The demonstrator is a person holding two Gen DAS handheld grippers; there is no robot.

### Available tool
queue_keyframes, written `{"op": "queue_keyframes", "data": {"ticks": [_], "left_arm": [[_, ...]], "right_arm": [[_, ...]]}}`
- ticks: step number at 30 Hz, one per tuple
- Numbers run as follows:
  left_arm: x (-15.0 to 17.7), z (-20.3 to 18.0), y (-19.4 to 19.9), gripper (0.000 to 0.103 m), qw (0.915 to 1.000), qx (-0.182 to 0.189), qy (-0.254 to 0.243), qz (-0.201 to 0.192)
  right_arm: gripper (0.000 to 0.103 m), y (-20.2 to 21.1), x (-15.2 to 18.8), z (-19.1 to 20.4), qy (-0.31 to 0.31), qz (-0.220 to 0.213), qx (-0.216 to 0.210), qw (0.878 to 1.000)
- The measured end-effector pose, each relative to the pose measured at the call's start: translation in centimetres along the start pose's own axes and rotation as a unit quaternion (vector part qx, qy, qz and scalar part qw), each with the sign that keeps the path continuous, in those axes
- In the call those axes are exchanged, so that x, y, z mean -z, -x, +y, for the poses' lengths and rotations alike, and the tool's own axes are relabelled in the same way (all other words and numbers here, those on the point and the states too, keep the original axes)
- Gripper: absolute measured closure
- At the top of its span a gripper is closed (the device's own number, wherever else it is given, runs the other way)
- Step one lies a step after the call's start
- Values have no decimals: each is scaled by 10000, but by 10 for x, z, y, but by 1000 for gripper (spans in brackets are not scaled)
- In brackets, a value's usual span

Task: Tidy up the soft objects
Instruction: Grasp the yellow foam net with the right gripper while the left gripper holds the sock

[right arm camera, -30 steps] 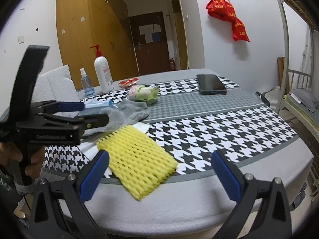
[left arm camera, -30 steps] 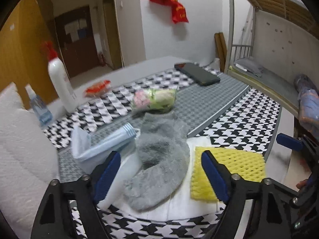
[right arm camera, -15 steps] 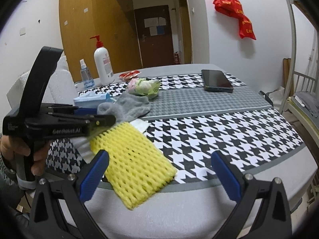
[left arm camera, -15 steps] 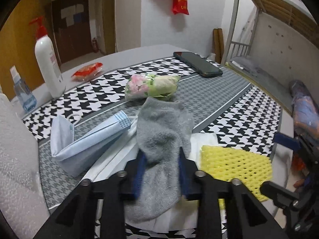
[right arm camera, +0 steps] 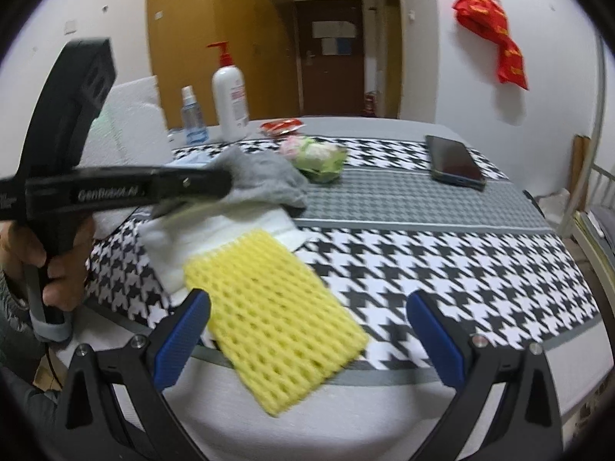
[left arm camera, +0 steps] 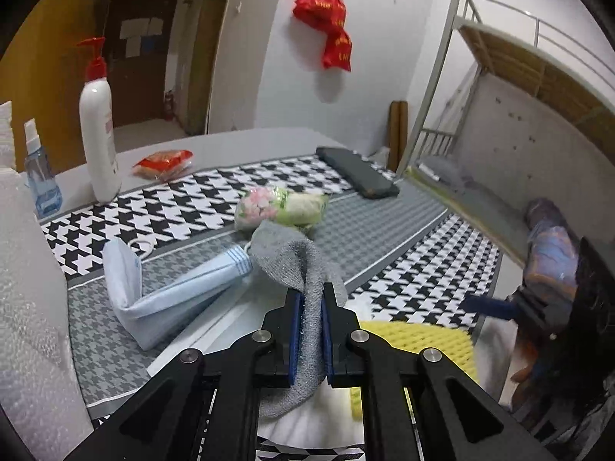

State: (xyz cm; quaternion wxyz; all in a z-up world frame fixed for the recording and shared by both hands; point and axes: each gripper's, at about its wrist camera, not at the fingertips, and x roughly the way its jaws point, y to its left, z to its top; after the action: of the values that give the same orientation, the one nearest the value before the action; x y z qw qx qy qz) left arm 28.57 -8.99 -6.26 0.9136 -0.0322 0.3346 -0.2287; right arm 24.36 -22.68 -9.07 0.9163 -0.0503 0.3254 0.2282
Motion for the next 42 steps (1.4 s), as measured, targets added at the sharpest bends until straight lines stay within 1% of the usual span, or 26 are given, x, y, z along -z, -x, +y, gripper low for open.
{"op": "queue_keyframes", "data": {"ticks": [4, 7, 9, 11, 13, 15, 17, 18, 19, 20, 22, 23, 24, 25, 26, 27, 30, 34, 38, 41, 42], "left_arm": [[-2, -2, 4, 92, 9999, 115, -34, -103], [-2, -3, 3, 92, 9999, 78, -63, -88], [-2, -1, 3, 92, 9999, 88, -30, -84], [-2, -1, 3, 92, 9999, 122, -22, -84], [-2, -2, 3, 92, 9999, 124, -46, -90], [-2, -2, 3, 92, 9998, 146, -49, -86], [-2, -2, 4, 92, 9998, 143, -37, -108], [-3, -1, 5, 92, 9998, 135, -30, -134], [-3, -1, 5, 92, 9998, 142, -29, -142], [-3, -2, 5, 92, 9998, 148, -25, -144], [-3, -2, 5, 89, 9998, 128, -28, -134], [-3, -2, 5, 82, 9999, 106, -29, -130], [-3, -2, 6, 70, 9999, 80, -25, -145], [-3, -2, 6, 62, 9998, 54, -18, -174], [-3, -3, 8, 48, 9998, 32, -15, -216], [-3, -3, 9, 45, 9997, 31, -28, -249], [-2, -6, 8, 45, 9996, 136, -97, -219], [-4, -12, -2, 45, 9997, 123, -227, -38], [-6, -16, -19, 45, 9992, -158, -300, 211], [-6, -21, -26, 46, 9980, -373, -422, 291], [-5, -22, -26, 50, 9977, -404, -473, 277]], "right_arm": [[0, -8, -2, 7, 179, 119, -78, 9997], [0, -11, -3, 10, 283, 163, -119, 9994], [6, -14, -3, 11, 312, 220, -107, 9992], [21, -19, -2, 13, 358, 319, -142, 9988], [26, -18, -2, 12, 346, 325, -188, 9987], [34, -16, -2, 12, 391, 323, -176, 9986], [53, -13, -2, 14, 443, 316, -215, 9983], [58, -12, -1, 14, 456, 318, -250, 9981], [68, -10, 0, 15, 462, 322, -306, 9979], [74, -9, 0, 14, 452, 326, -342, 9979], [74, -6, 2, 12, 422, 333, -318, 9980], [76, -6, 2, 10, 408, 332, -296, 9982], [76, -5, 2, 9, 382, 330, -289, 9983], [76, -4, 3, 7, 343, 325, -284, 9985], [76, -4, 3, 5, 298, 331, -279, 9986], [76, -3, 4, 3, 274, 328, -263, 9987], [76, -1, 5, -1, 184, 308, -227, 9991], [77, 8, 5, -9, 18, 208, -214, 9996], [77, 16, 8, -17, -170, 102, -207, 9996], [77, 20, 10, -22, -295, 50, -242, 9993], [77, 20, 12, -24, -339, 52, -227, 9992]]}}
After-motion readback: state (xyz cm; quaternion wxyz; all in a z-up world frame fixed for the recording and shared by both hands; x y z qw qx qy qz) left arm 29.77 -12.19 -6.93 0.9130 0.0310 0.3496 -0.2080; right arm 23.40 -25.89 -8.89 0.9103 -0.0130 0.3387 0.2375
